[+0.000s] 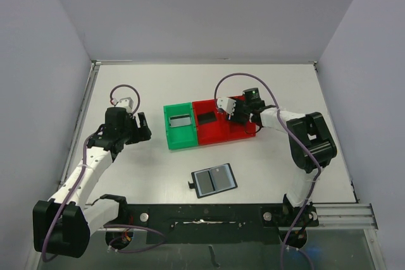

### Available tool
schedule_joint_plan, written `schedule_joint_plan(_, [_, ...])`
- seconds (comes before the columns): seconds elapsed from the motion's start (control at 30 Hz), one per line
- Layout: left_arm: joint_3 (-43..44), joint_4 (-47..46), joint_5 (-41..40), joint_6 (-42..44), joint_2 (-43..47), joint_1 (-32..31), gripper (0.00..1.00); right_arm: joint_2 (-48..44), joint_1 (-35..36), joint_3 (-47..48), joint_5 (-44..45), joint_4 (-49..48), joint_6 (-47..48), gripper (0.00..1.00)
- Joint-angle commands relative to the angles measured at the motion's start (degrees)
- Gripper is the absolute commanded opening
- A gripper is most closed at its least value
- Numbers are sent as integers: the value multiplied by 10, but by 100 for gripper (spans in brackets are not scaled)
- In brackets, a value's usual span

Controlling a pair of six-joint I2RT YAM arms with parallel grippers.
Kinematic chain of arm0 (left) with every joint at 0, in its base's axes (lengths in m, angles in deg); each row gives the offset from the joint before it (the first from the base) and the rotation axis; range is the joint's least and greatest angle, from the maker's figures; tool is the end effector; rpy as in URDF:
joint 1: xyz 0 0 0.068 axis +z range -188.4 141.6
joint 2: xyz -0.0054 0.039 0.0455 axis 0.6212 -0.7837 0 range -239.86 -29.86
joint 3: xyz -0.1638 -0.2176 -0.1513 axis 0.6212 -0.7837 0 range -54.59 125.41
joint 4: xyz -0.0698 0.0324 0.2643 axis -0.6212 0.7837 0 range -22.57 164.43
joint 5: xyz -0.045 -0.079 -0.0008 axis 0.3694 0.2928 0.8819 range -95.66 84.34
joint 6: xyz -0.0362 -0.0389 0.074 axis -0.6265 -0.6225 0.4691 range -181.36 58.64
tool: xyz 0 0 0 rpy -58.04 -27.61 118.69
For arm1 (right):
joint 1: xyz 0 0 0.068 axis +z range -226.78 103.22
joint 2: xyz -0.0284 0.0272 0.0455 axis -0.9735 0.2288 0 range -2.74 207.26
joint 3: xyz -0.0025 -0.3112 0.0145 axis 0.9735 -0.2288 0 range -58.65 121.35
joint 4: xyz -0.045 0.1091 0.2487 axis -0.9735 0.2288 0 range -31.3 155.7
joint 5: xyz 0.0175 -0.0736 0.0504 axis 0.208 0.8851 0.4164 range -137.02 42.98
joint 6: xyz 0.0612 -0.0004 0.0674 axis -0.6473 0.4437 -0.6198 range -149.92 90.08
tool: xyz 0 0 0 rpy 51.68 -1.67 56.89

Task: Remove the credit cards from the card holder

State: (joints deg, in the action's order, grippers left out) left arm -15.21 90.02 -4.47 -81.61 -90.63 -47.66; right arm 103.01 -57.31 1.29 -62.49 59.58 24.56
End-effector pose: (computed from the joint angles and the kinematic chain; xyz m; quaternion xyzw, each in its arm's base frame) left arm 0.2437 -0.0415 0.2317 -0.0841 0.9166 -0.1088 0.3755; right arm 0.3993 0.1642 0.1505 -0.5935 0.7060 0.0093 0.3863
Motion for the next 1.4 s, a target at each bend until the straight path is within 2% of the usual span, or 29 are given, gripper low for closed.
schedule_joint_plan(0.0, [31, -14, 12, 13, 2, 4, 73, -8, -3, 24, -4, -12, -3, 47])
schedule_joint_plan(0.3, [31, -15, 19, 13, 3, 4, 73, -44, -5, 20, -23, -21, -29, 58])
schedule_joint_plan(0.47, [27, -19, 11, 15, 31, 4, 73, -101, -17, -23, -56, -111, -99, 69])
schedule_joint_plan(0.67, [23, -24, 9, 14, 50, 4, 74, -167, -20, -51, -45, -146, -154, 73])
schedule_joint_plan(0.73, [23, -24, 9, 15, 55, 4, 74, -214, -22, -71, -27, -186, -213, 74])
schedule_joint_plan(0.8, [21, -25, 12, 14, 64, 4, 74, -254, -23, -78, 27, -197, -328, 76])
schedule_joint_plan(0.87, [17, -28, 14, 7, 75, 4, 74, -289, -26, -61, 103, -148, -437, 78])
schedule_joint_plan(0.93, [13, -32, 15, 4, 84, 4, 75, -321, -39, -46, 133, -75, -538, 81])
schedule_joint_plan(1.0, [13, -33, 16, 0, 87, 4, 76, -355, -62, -63, 114, -29, -628, 89])
schedule_joint_plan(1.03, [10, -38, 22, -2, 88, 4, 76, -373, -79, -88, 95, -25, -666, 99])
schedule_joint_plan(1.13, [-3, -64, 92, -37, 89, 0, 76, -398, -159, -157, 26, -7, -807, 98])
schedule_joint_plan(1.2, [-14, -80, 126, -82, 89, -21, 76, -387, -215, -192, -106, -11, -854, 98])
schedule_joint_plan(1.27, [-15, -84, 113, -116, 95, -76, 76, -377, -242, -213, -164, 26, -891, 98])
schedule_joint_plan(1.37, [-15, -91, 55, -171, 105, -196, 76, -414, -219, -261, -142, 43, -933, 98])
